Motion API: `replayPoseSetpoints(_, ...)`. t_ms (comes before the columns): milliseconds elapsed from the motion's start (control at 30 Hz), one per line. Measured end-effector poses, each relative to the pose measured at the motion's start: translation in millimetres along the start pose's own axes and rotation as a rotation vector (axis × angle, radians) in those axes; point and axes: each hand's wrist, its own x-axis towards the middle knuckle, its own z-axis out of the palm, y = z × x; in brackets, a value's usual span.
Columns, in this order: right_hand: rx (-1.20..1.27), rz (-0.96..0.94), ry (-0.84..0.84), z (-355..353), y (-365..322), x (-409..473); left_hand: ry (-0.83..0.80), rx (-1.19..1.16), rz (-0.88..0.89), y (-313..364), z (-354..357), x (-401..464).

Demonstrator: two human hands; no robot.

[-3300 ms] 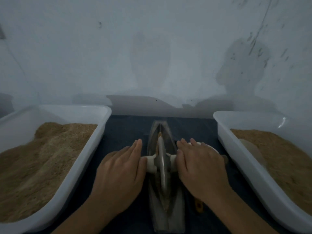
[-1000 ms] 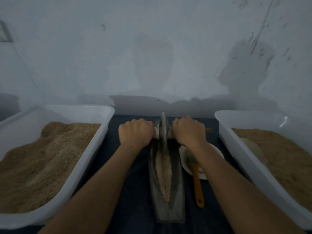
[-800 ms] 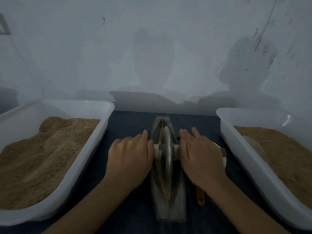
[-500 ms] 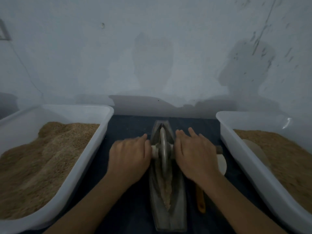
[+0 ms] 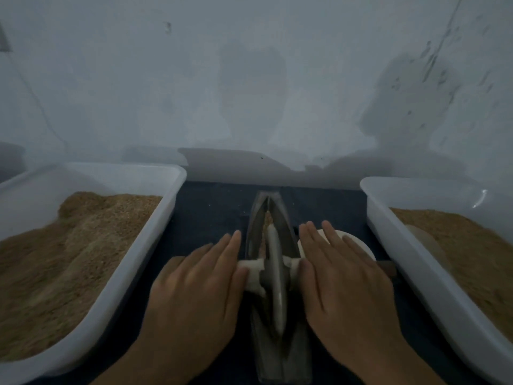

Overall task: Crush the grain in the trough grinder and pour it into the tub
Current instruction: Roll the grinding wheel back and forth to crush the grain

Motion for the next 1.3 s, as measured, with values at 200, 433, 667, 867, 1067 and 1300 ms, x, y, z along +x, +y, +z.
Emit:
replayPoseSetpoints(200,-0.032,0.125,-0.219,28,5,66,-0.170,0.113,-0.124,-3,30,63)
replayPoseSetpoints(433,-0.045,0.307,-0.299,46,22,124,-0.198,0.270,-0.222,-6,61,132)
replayPoseSetpoints(667,0.013,-0.016,0.007,-1,1,3,-0.036,0.044,-0.027,-1,5,1)
replayPoseSetpoints(867,-0.012,0.063,-0.054,17,4,45,-0.227,0.086,-0.124,0,21,42)
replayPoseSetpoints(1067,-0.061,0.289,-0.218,51,23,142,-0.324,0.054,-0.345,-15,65,140)
replayPoseSetpoints(1300,-0.002,0.077,-0.087,11,6,34,-0.185,0.145,-0.073,5,16,35)
